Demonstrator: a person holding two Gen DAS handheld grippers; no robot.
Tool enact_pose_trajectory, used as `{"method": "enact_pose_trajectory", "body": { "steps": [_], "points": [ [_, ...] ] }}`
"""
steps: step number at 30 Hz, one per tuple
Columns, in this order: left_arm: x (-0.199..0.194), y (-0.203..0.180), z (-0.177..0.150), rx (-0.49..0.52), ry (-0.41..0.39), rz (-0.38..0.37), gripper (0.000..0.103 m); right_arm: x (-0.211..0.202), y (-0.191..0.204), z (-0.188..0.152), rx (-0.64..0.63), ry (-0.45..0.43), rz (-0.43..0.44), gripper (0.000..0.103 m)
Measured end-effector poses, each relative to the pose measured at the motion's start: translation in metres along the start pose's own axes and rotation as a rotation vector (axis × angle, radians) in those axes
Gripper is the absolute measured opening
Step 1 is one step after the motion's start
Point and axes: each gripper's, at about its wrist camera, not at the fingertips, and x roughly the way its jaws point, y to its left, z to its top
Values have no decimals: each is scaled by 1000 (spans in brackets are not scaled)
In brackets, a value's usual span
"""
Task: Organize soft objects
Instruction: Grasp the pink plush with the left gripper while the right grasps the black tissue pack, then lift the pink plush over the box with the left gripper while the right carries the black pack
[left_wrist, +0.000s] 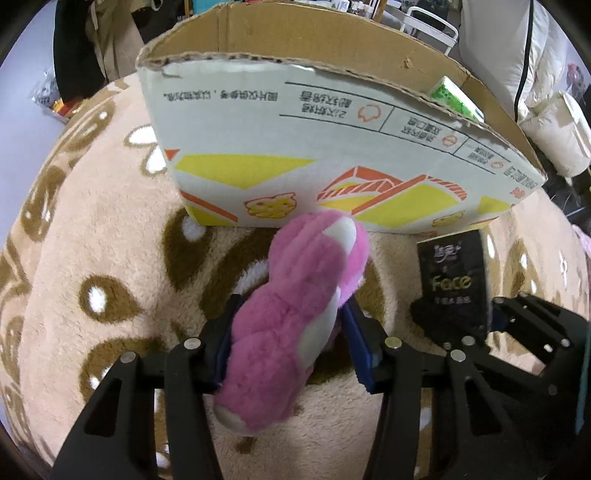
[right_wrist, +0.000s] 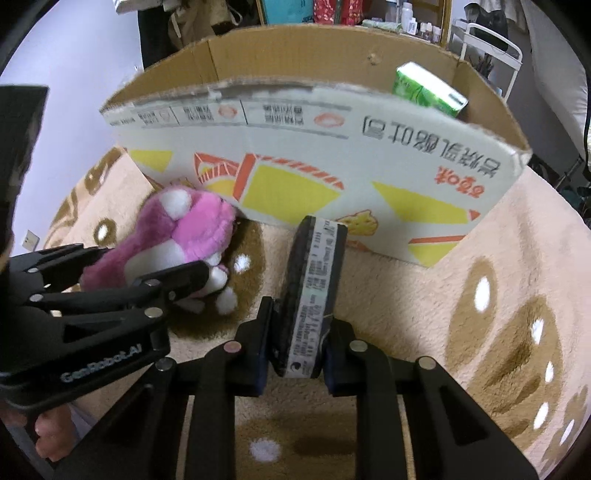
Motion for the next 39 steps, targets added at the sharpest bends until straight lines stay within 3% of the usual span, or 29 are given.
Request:
{"method": "enact_pose_trajectory", "body": {
  "steps": [7,11,17,24,29,34,39],
  "points": [
    [-17,0,-7,-6,-24,20,45,-19,-2,-6,-10,-43,-26,24],
    [-41,-2,-21,-6,-76,26,45,-41,-9,-6,6,-118,-34,24],
    [-98,-14,-35,24,-245,86,45,-99,-6,-8,-28,-322,-32,24],
    [-157,-24,-43,40,-441,126,45,-137,13,-6,-57,-438,-10,24],
    [-180,-19,-37,26,-577,123,45,-158,12,-5,-70,-544,-1,24],
    [-191,-21,-35,34,-649,154,45,-168,2,5,-43,-594,3,24],
    [-199,-25,-25,49,-700,137,45,-171,-5,16,-40,-616,-7,24]
  ]
}}
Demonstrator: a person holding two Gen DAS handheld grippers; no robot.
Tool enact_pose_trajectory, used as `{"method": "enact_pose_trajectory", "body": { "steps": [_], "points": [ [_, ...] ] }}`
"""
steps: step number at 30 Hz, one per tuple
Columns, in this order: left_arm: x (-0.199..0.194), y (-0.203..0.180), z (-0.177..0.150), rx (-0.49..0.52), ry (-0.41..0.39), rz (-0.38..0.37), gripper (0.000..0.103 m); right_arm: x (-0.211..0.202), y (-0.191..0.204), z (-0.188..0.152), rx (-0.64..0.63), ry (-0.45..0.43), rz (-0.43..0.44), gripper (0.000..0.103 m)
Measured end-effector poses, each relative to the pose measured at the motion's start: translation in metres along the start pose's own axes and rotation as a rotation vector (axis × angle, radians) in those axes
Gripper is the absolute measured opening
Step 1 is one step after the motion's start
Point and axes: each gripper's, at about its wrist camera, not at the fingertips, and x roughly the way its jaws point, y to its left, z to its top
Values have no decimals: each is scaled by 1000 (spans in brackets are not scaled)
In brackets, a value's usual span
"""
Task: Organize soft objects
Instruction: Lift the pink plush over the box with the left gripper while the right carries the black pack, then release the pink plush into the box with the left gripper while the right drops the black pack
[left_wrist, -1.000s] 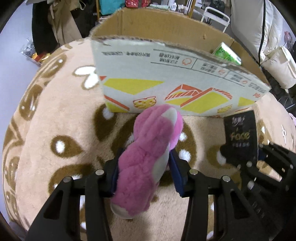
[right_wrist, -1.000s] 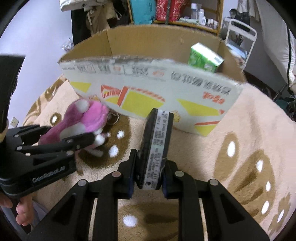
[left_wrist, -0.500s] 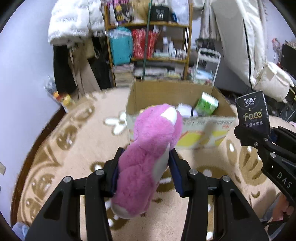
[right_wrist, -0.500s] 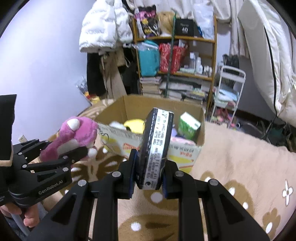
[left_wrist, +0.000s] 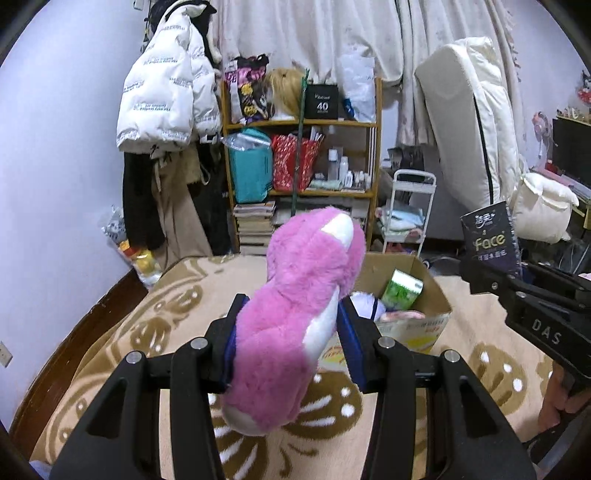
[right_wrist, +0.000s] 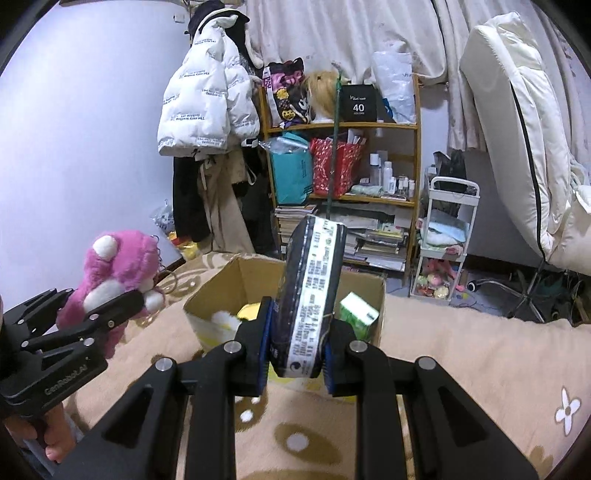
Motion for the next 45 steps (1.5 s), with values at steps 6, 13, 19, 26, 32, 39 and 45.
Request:
{"method": "enact_pose_trajectory", "body": {
  "steps": [6,13,19,26,32,39,45],
  "points": [
    [8,-9,12,38,-61,-21,46,8,-5,8,-19,-40,-12,24],
    [28,-16,30,44,-79,-54,46,21,-8,16,-44,-60,-17,24],
    [50,-15,37,71,-70,-16,46,35,-16,18,-33,-45,-23,24],
    [71,-8,38,47,-55,19,46,54,-23,12,-20,-4,-32,24],
    [94,-8,29,45,-11,14,46,70,-30,5,22,56,0,24],
    [120,-3,17,-6,54,-16,48,95,-33,-5,28,123,15,24],
    [131,-4,9,-6,83,-8,58,113,-43,-17,63,181,28,25]
  ]
}}
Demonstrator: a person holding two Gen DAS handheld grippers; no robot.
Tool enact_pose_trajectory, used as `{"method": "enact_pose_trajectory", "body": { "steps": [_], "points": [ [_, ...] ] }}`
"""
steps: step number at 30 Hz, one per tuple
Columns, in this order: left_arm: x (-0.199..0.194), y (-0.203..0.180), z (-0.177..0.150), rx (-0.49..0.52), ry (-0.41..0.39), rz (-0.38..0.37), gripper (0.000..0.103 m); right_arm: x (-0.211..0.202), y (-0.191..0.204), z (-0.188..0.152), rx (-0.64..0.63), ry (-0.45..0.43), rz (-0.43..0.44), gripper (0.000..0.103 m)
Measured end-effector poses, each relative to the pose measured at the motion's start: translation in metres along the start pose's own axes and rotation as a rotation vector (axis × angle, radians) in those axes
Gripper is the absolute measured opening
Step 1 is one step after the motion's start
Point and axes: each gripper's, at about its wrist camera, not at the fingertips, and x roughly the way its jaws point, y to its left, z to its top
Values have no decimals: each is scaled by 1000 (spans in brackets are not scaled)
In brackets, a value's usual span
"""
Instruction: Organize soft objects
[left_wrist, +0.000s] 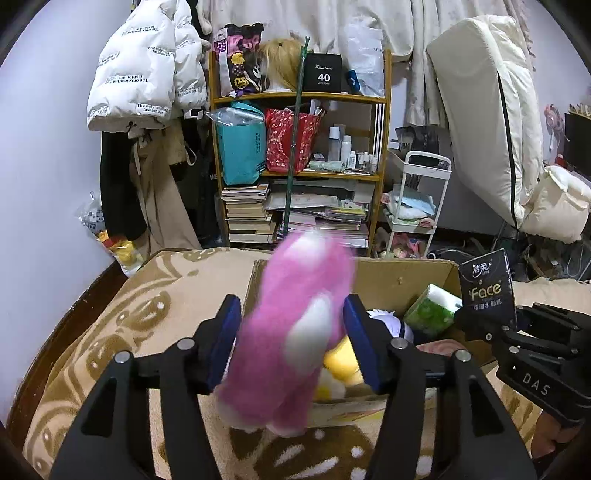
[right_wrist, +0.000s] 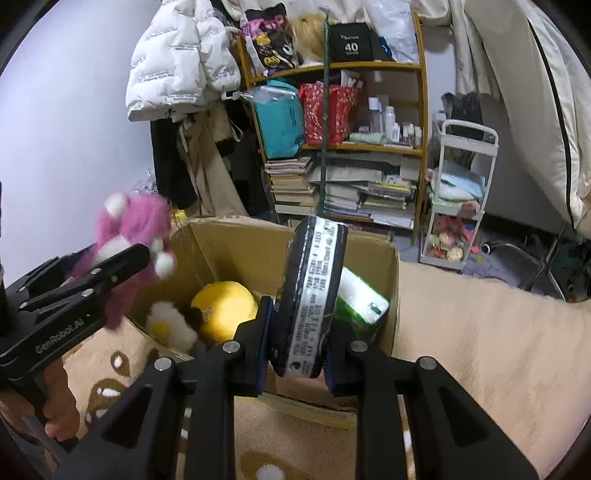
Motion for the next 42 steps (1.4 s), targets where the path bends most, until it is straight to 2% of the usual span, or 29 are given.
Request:
{"method": "enact_pose_trajectory", "body": {
  "steps": [3,9,11,13,16,20,22,27,29,32,35,42],
  "points": [
    [-1,-3,-1,14,-5,4,68,1,-1,-2,0,-1,2,26],
    [-5,-5,-3,27,-8,24,80,2,-4,-3,8,4,29,29],
    [-8,-4,-3,28,-18,31,85,0,-4,-2,5,-7,34,46],
    [-12,-3,-2,25,-29,42,91,-4,-3,-1,3,-22,27,52],
    [-17,-1,-1,17,-32,47,93,-12,-3,1,-2,-32,19,57],
    [-30,1,-1,34,-33,70,95,-28,0,2,-4,-67,-7,77],
    [-40,3,-2,33,-39,81,99,-37,0,2,3,-88,-27,84],
    [-63,9,-7,14,-44,91,99,-62,1,3,7,-135,-61,94],
    [-70,11,-8,18,-44,82,101,-74,2,2,11,-162,-83,103],
    [-83,13,-13,29,-57,84,102,-93,1,-2,26,-208,-108,103],
    [-96,15,-17,39,-60,80,102,-105,1,-7,44,-206,-113,103],
    [-124,18,-30,65,-62,124,102,-133,5,-19,34,-215,-129,103]
  ]
}}
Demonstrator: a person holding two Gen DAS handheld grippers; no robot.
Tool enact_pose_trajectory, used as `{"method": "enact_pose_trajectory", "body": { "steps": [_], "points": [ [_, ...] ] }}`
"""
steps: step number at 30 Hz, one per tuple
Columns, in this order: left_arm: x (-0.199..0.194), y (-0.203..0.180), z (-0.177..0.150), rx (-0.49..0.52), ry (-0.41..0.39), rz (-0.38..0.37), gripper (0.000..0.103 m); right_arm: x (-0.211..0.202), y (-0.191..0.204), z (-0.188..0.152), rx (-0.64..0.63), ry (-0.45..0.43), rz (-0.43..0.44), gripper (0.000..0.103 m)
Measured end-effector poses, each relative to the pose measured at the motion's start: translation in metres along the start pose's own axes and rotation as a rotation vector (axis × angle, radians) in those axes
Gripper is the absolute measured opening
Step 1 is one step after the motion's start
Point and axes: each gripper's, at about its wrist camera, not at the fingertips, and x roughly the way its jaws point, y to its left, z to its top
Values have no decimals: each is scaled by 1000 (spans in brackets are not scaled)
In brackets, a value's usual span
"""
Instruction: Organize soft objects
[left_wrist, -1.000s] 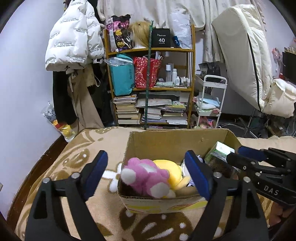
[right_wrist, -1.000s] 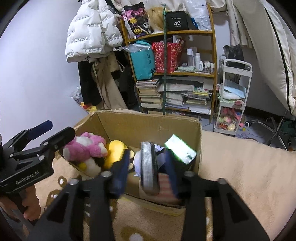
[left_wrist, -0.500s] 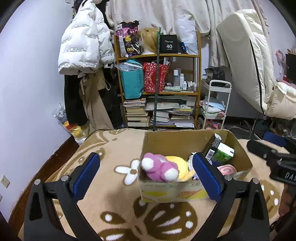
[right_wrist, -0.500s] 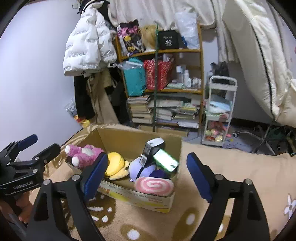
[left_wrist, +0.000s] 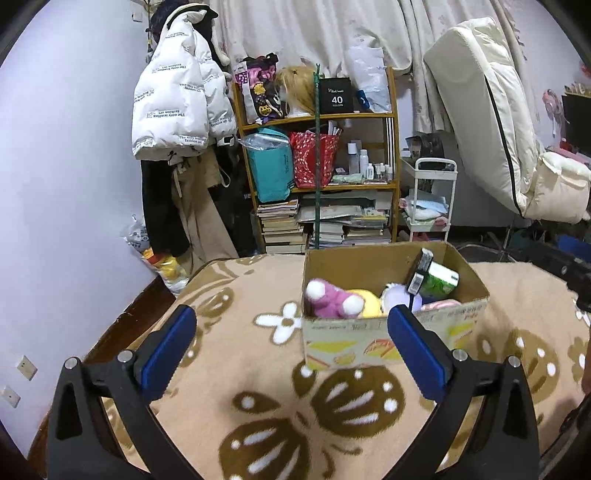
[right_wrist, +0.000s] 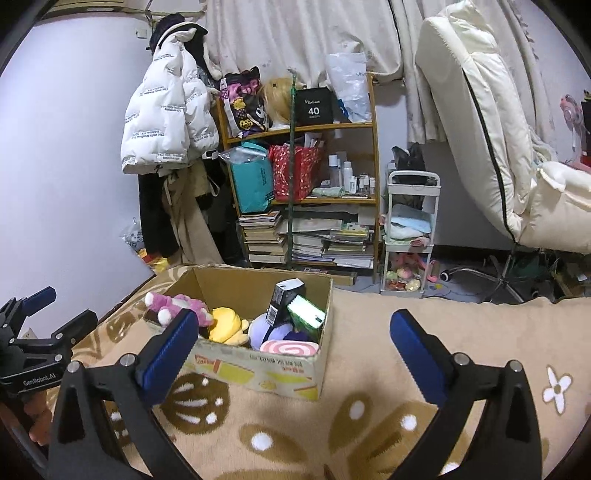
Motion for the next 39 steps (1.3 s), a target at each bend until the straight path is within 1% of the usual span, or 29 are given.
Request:
{"method": "enact_pose_trajectory", "body": {
  "steps": [7,13,19,22,27,39],
  "points": [
    [-29,9,-9,-22,-19,-2,102,-40,-2,-8,-12,-51,-3,103],
    [-47,10,-12,-21,-33,-10,102,-62,-1,-11,-18,-71,-9,103],
    [-64,10,-20,-22,-36,-28,102,-75,0,-14,-12,-86,-11,103],
    [-64,11,-20,-21,-35,-26,102,-77,0,-15,-8,-90,-14,103],
    [-61,16,-21,-52,-30,-36,102,-76,-1,-15,-9,-86,-11,103],
    [-38,17,-24,-54,6,-28,102,-59,-6,-14,18,-35,-12,103]
  ]
}}
